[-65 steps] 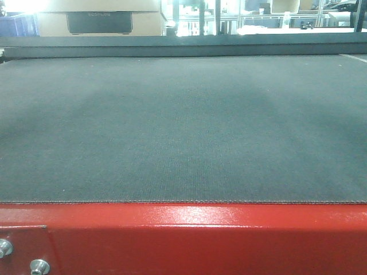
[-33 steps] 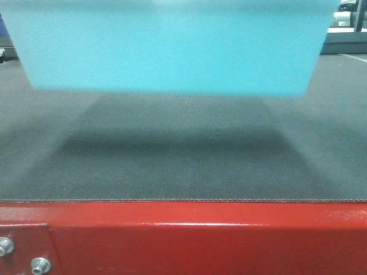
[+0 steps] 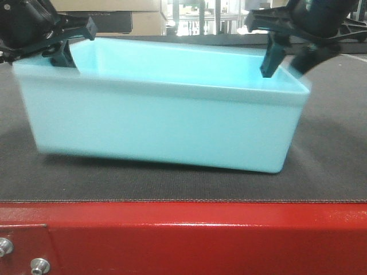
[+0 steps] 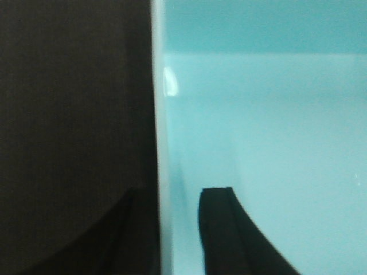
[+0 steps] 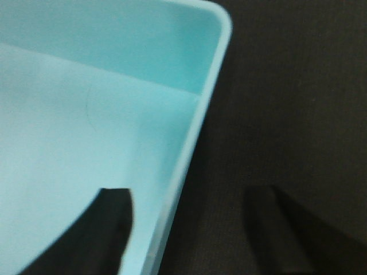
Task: Fetch blue bin and place on conveyor start
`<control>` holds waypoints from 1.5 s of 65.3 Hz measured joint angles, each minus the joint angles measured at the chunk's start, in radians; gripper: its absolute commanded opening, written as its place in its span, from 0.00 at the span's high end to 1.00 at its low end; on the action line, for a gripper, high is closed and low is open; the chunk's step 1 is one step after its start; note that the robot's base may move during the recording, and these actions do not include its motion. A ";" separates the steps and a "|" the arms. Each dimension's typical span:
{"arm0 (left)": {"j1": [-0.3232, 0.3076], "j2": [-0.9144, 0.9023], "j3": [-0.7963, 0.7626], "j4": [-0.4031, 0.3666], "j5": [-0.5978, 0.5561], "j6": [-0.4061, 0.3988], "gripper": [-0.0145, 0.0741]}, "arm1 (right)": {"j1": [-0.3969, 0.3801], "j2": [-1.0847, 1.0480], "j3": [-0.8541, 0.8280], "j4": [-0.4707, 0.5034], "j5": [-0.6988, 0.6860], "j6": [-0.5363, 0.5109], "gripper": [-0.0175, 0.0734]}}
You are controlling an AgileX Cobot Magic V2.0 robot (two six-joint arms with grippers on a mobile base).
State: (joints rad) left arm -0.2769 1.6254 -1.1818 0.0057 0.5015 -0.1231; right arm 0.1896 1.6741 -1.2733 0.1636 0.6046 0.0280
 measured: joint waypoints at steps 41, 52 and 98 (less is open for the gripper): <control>0.116 -0.200 -0.043 0.066 0.109 0.025 0.94 | -0.142 -0.167 -0.069 -0.034 0.098 -0.004 0.88; 0.200 -0.293 0.063 0.073 0.114 0.058 0.96 | -0.196 -0.243 0.038 -0.077 0.100 -0.004 0.99; 0.217 -0.964 0.710 0.072 -0.160 0.068 0.96 | -0.204 -0.956 0.854 -0.134 -0.359 -0.033 0.99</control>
State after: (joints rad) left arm -0.0596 0.6619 -0.4719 0.0773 0.3414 -0.0555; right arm -0.0141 0.7182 -0.4189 0.0299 0.2454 -0.0053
